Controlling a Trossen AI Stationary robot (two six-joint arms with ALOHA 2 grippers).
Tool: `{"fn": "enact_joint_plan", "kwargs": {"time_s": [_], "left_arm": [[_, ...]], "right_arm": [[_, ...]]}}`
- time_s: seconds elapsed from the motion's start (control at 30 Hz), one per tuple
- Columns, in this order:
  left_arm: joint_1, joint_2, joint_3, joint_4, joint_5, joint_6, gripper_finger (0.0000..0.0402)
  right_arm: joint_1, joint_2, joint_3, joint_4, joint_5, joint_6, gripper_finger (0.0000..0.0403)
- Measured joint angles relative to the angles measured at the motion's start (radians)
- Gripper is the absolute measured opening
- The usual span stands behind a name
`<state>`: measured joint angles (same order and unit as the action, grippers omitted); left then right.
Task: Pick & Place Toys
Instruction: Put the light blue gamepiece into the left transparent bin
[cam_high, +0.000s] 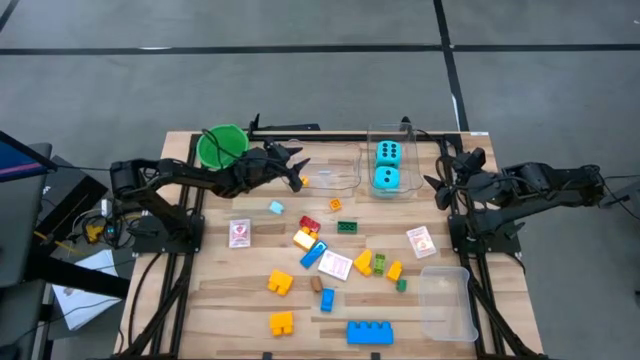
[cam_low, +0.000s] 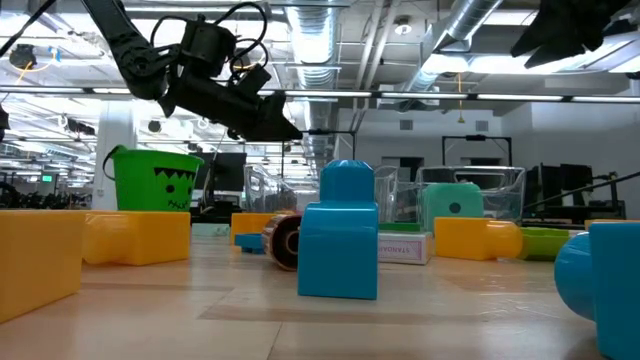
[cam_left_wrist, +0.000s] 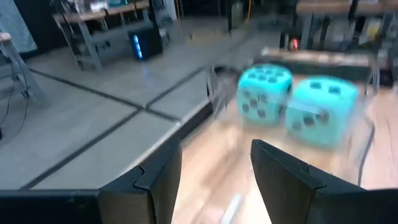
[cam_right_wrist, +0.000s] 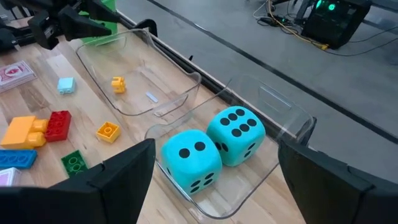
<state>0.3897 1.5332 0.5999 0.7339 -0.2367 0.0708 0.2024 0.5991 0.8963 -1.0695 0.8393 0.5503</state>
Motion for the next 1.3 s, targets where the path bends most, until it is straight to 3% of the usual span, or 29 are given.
{"fn": "enact_joint_plan", "kwargs": {"time_s": [0.3,0.5,0.83,1.1,1.3], "left_arm": [[-0.134,-0.350,0.000,-0.703,0.108,-0.055,0.0176],[-0.243,-0.563,-0.001,-0.935,0.165,-0.136,0.0166],[-0.258,-0.642,-0.137,-0.846,0.113,-0.135,0.0150],[-0.258,-0.637,-0.379,-0.497,0.088,-0.136,0.0150],[-0.258,-0.602,-0.482,-0.259,0.032,-0.158,0.0161]], "right_arm": [[0.000,0.000,0.000,0.000,-0.003,-0.001,0.0331],[0.000,0.000,0.000,-0.001,-0.002,-0.008,0.0331],[0.000,0.001,0.000,0.000,-0.003,-0.008,0.0331],[0.000,0.001,-0.001,0.000,-0.003,-0.008,0.0331],[0.000,0.001,-0.001,0.001,-0.003,-0.008,0.0331]]}}
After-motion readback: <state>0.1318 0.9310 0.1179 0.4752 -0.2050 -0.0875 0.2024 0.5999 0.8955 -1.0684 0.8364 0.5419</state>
